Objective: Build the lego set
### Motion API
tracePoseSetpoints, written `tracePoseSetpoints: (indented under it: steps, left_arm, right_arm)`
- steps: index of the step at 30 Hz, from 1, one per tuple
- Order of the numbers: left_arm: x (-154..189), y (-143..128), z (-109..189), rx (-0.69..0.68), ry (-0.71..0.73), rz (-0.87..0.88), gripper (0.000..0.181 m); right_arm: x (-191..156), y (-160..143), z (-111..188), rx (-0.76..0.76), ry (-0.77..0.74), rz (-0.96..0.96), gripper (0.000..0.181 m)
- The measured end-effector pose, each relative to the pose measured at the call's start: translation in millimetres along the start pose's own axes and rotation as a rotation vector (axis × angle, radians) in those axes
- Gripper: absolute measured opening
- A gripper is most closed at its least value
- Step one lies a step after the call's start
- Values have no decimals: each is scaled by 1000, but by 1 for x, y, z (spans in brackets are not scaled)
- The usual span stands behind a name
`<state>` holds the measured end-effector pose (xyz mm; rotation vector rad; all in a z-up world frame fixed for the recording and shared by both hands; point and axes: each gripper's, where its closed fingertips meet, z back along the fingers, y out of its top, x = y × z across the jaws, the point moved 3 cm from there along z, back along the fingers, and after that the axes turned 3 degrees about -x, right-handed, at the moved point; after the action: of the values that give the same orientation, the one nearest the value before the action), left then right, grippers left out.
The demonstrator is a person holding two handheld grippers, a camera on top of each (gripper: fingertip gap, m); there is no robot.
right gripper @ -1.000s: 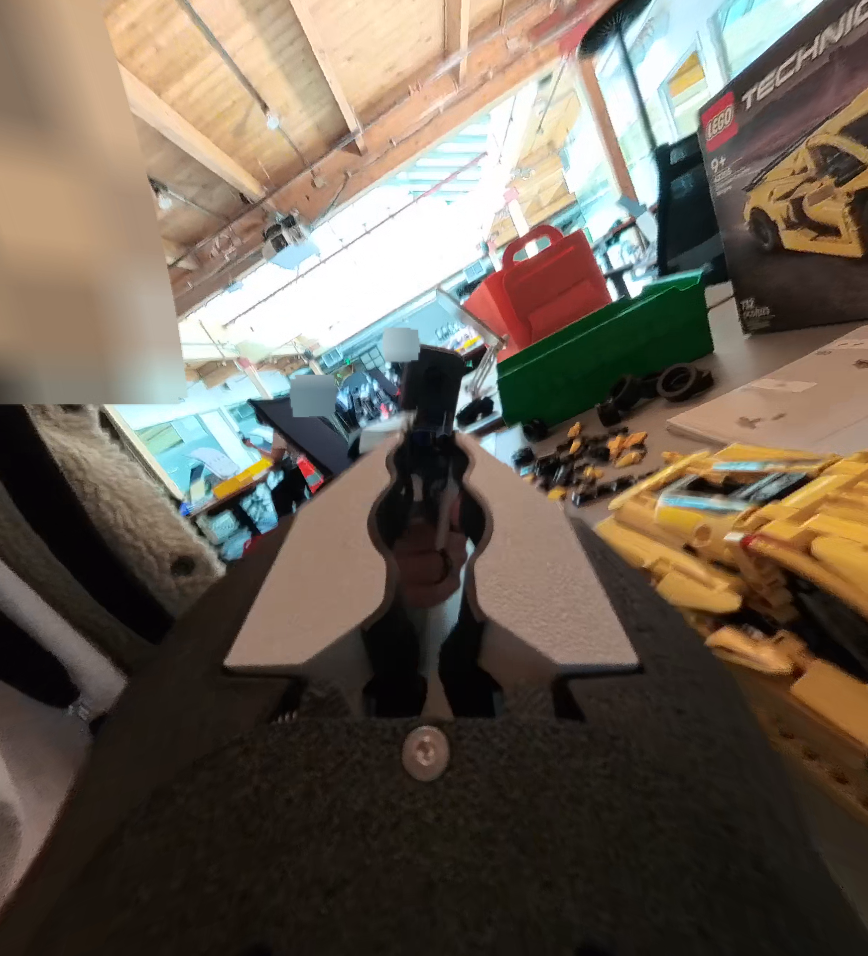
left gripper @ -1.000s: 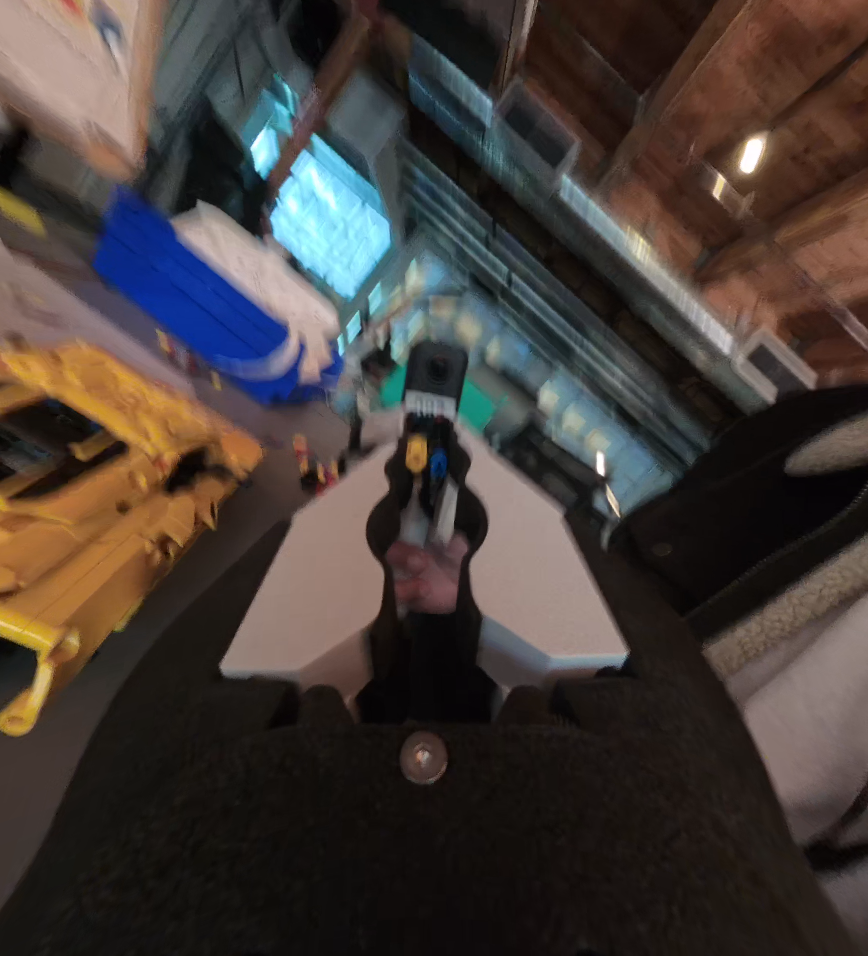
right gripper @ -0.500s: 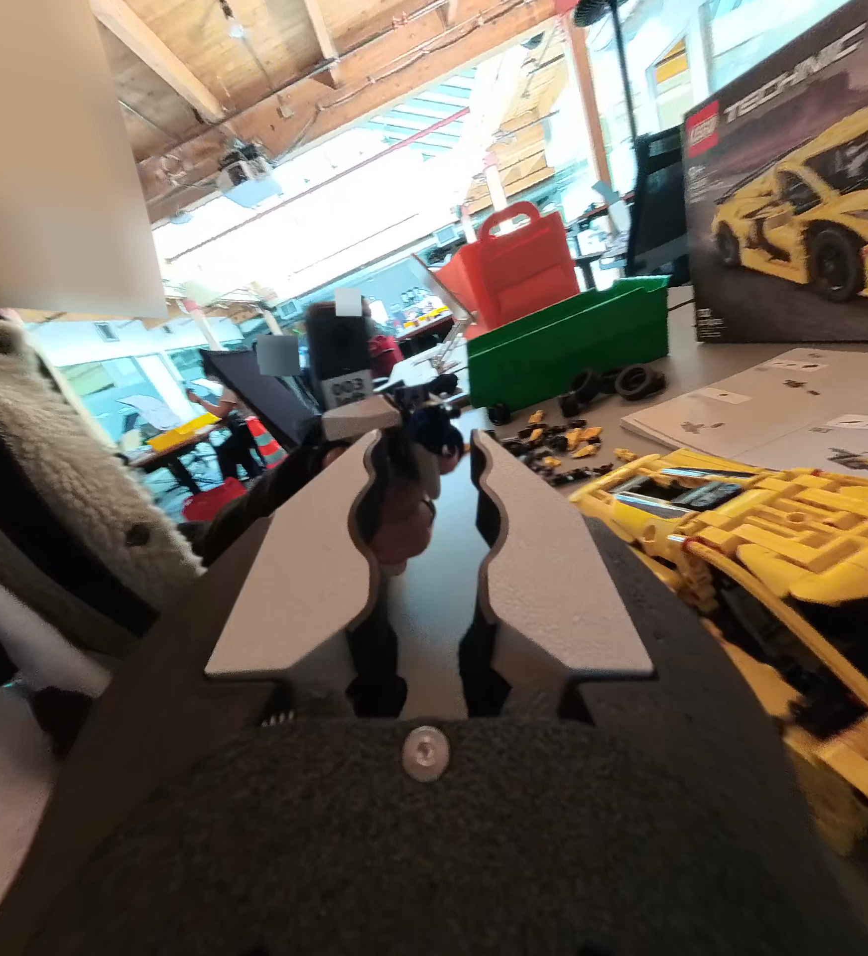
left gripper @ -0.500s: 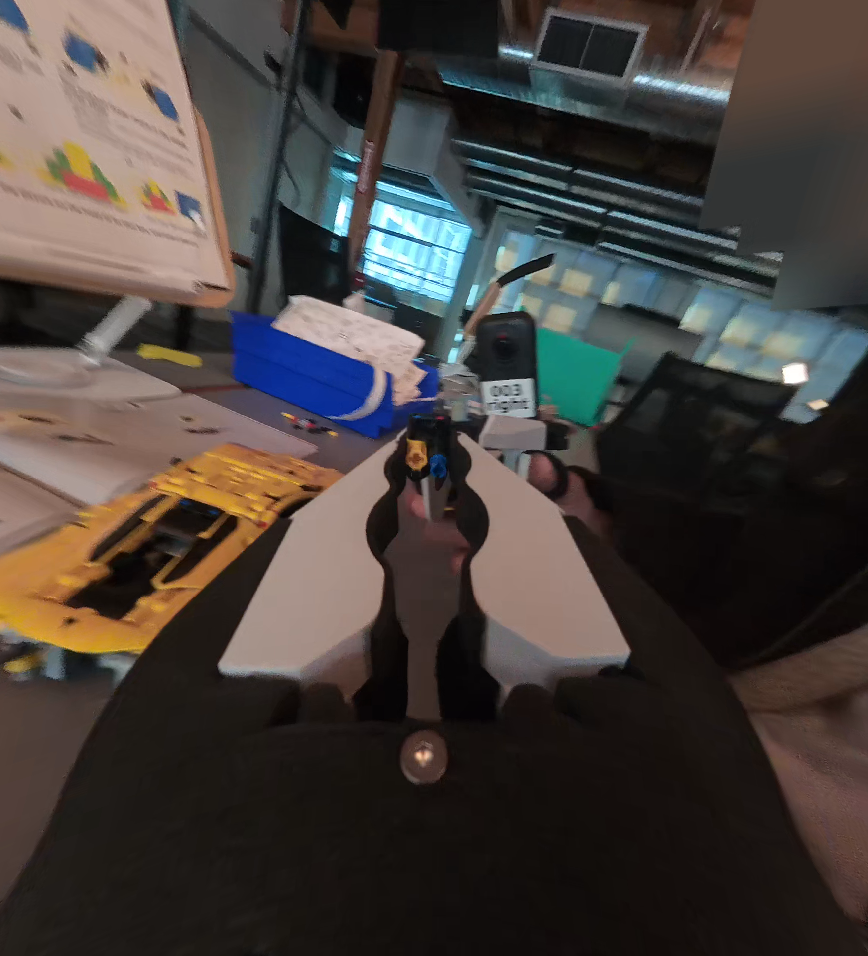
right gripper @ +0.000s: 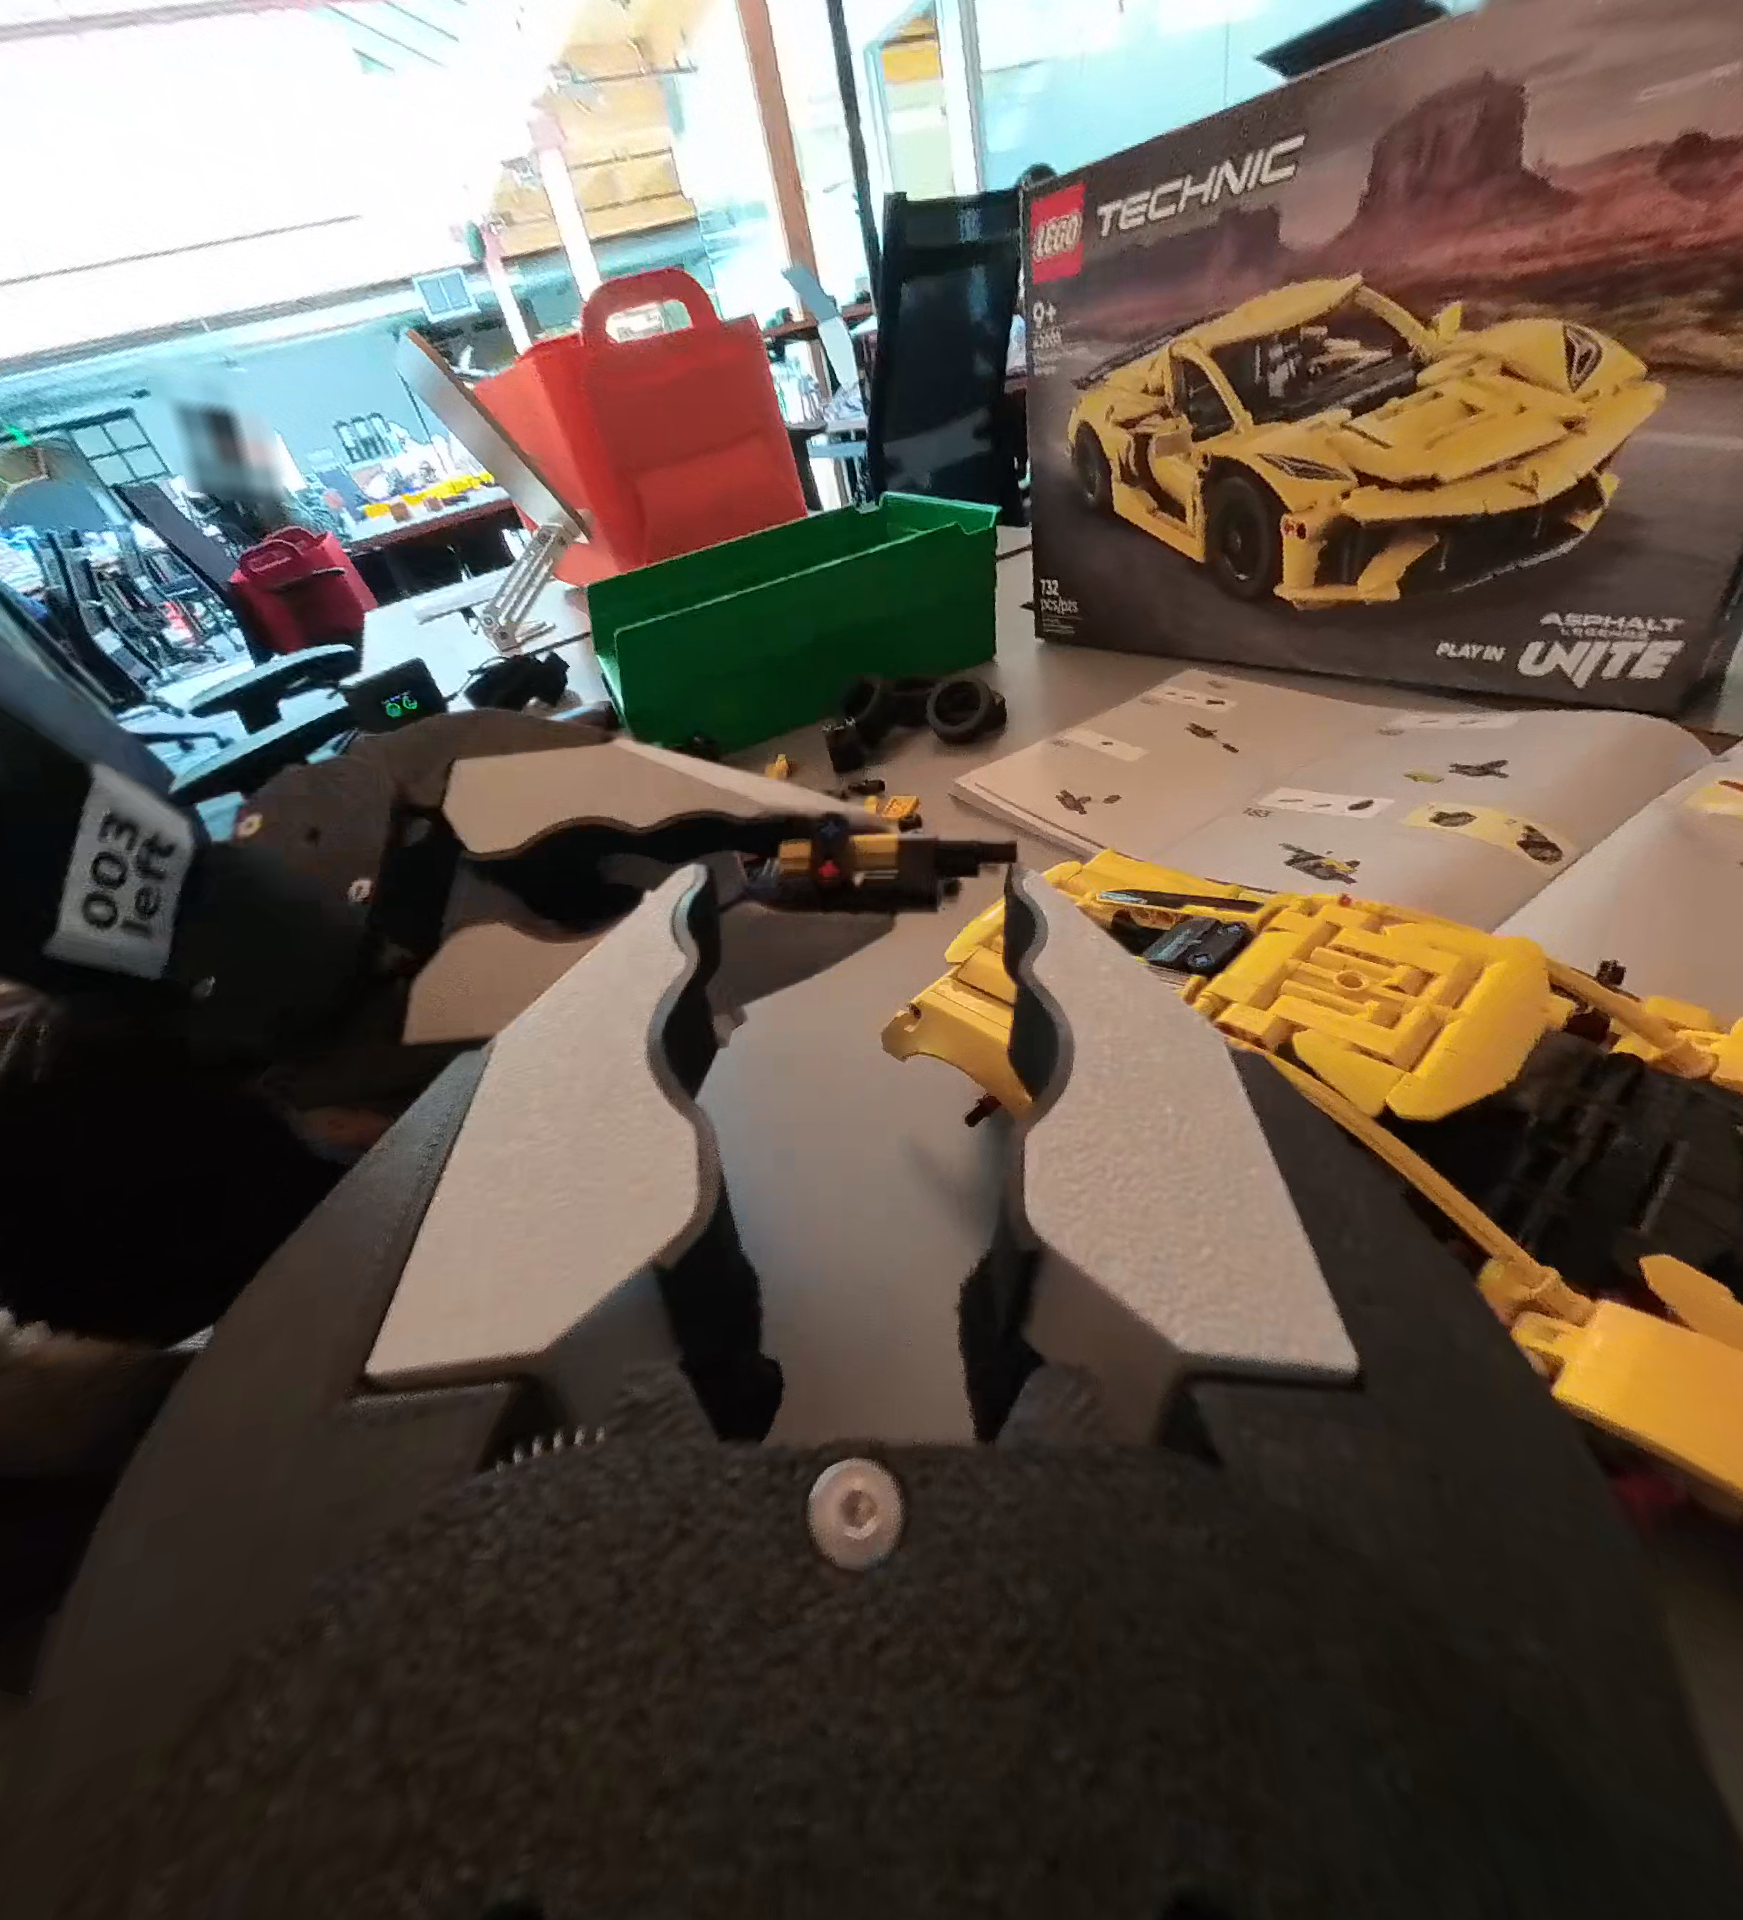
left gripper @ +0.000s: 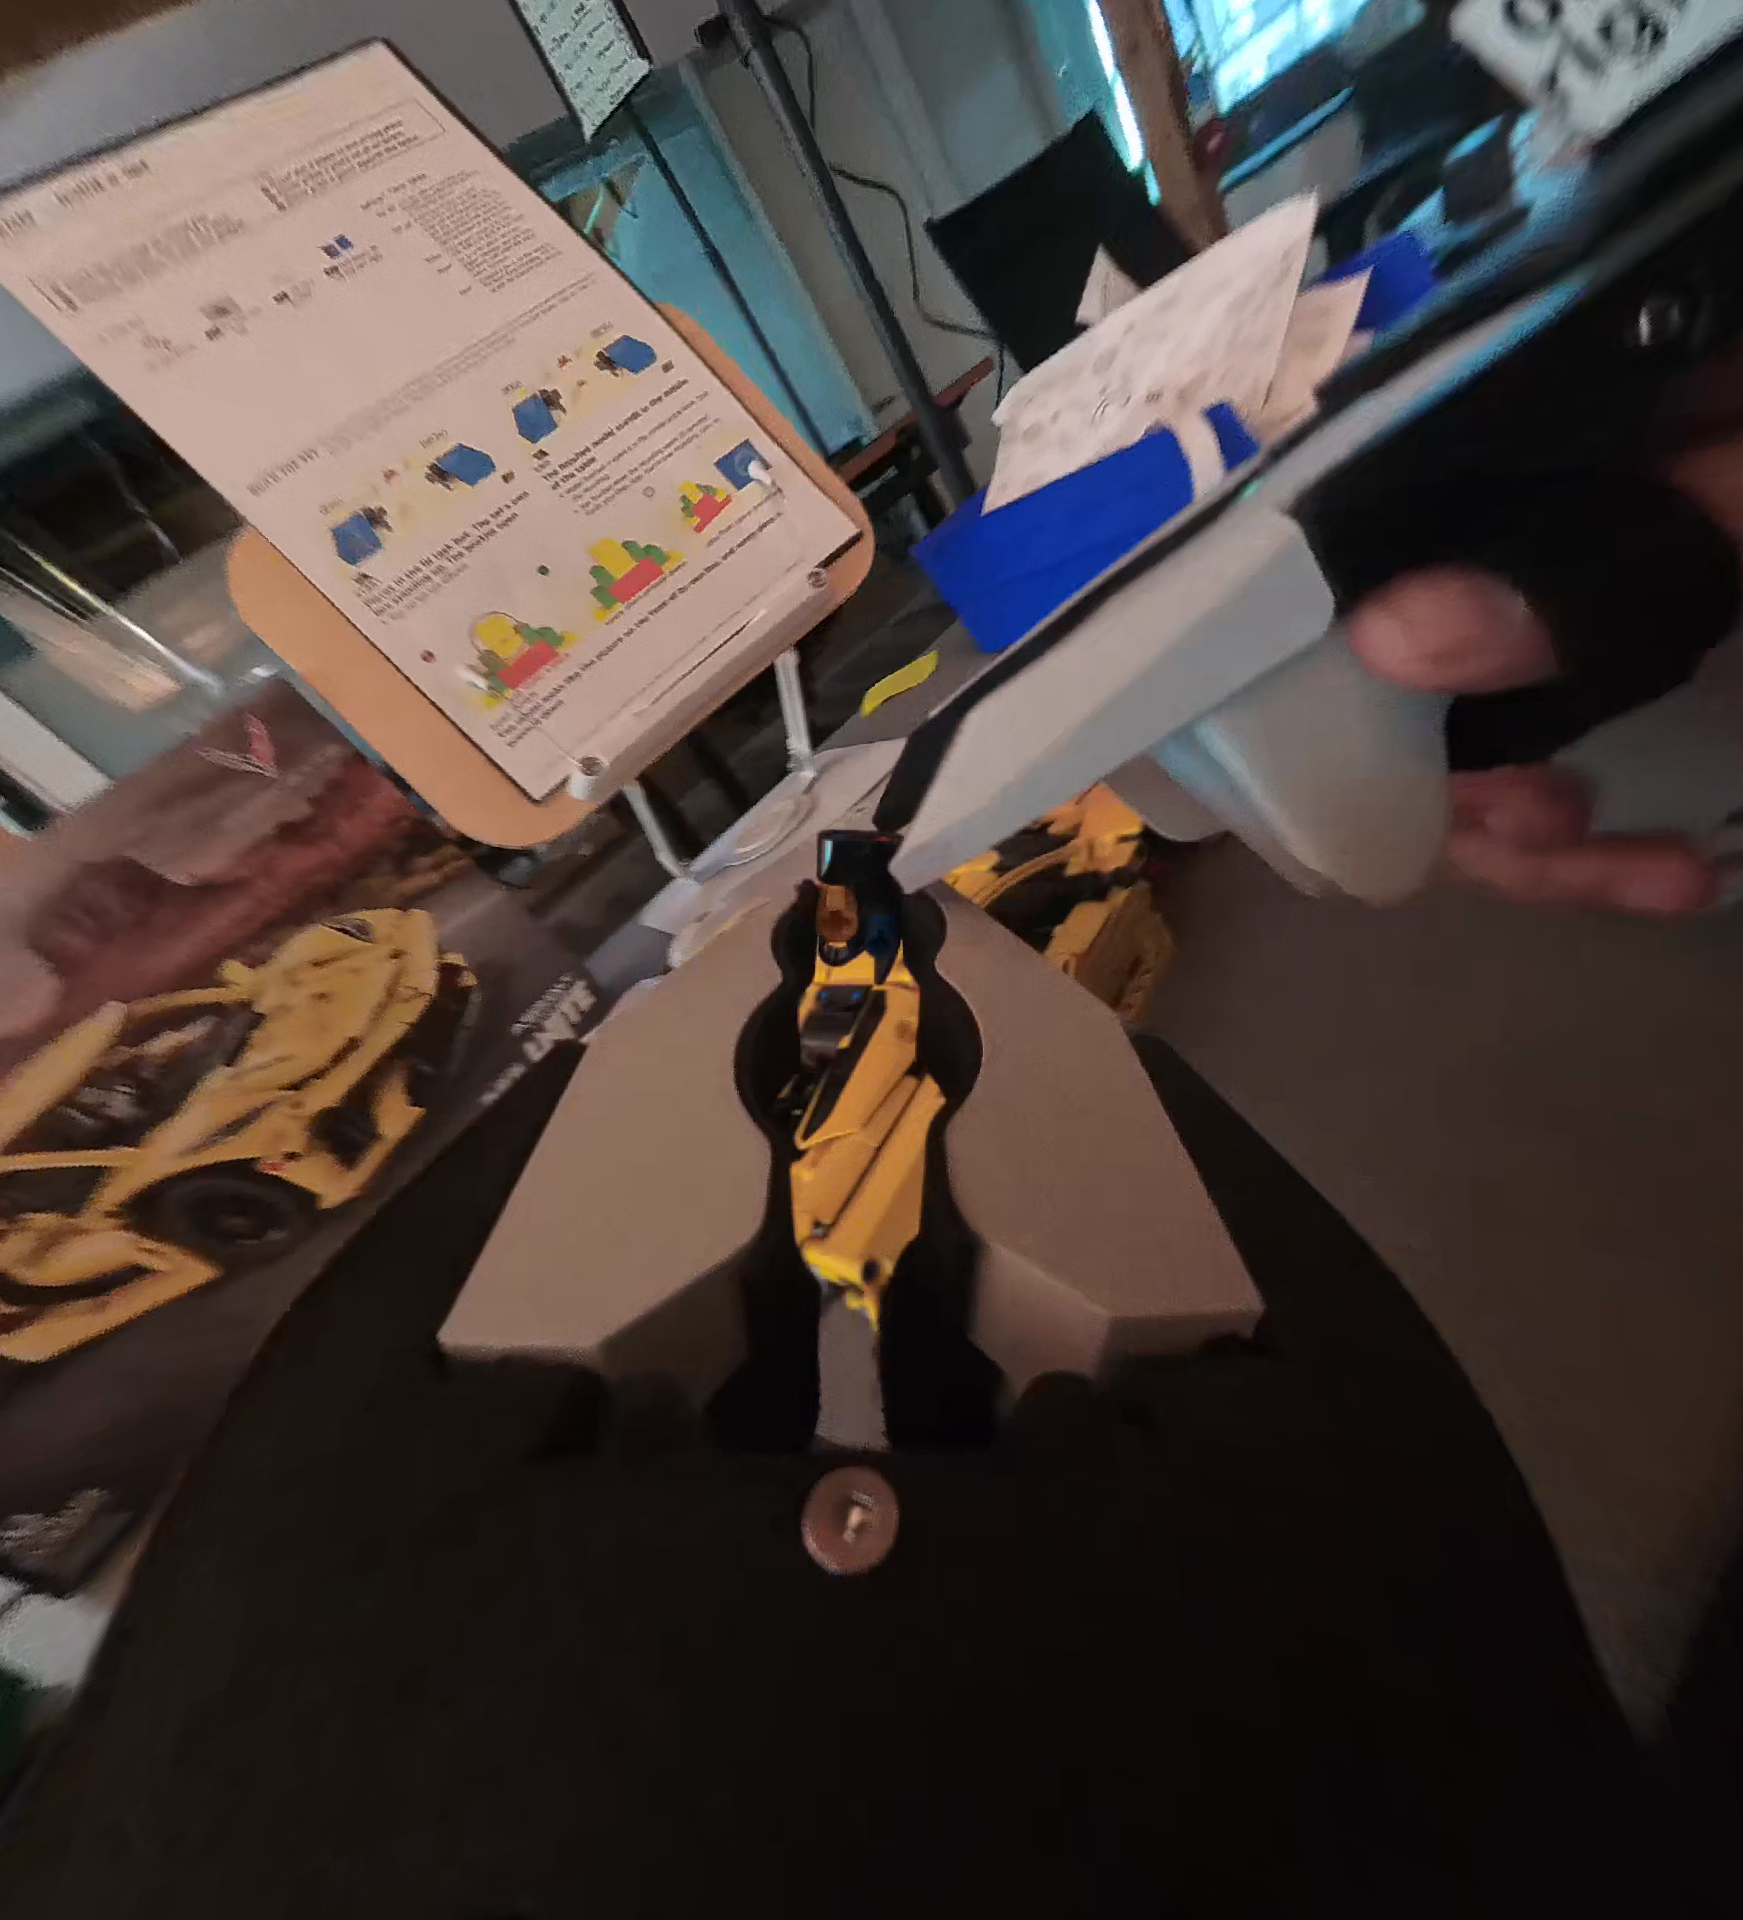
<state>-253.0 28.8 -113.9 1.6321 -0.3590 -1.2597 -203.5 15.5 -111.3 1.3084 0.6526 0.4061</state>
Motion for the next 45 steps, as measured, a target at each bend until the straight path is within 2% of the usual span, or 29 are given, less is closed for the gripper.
tracePoseSetpoints:
  steps: [5, 10, 13, 15, 16, 21, 37, 45]
  left_arm:
    - [3, 1, 0, -18, 53, -144, 15]
    - [6, 3, 0, -26, 84, -231, 15]
    - [6, 3, 1, -24, 82, -231, 15]
    - [6, 4, 1, -17, 81, -223, 15]
    - [6, 5, 1, -13, 82, -221, 15]
    - [7, 5, 0, -17, 83, -220, 15]
    - [12, 5, -4, -30, 82, -192, 15]
    - [14, 4, -9, -59, 94, -187, 15]
  right_arm:
    - [5, 3, -3, -32, -11, -32, 51]
    - [5, 0, -7, -108, -16, 55, 48]
    - [5, 2, -8, -120, -12, 93, 47]
    - [7, 3, -8, -119, -9, 130, 52]
    - [5, 4, -8, -127, 18, 121, 47]
    - [5, 3, -9, -143, 50, 111, 47]
    - [2, 0, -9, -164, 52, 99, 38]
    - [3, -1, -9, -179, 0, 98, 38]
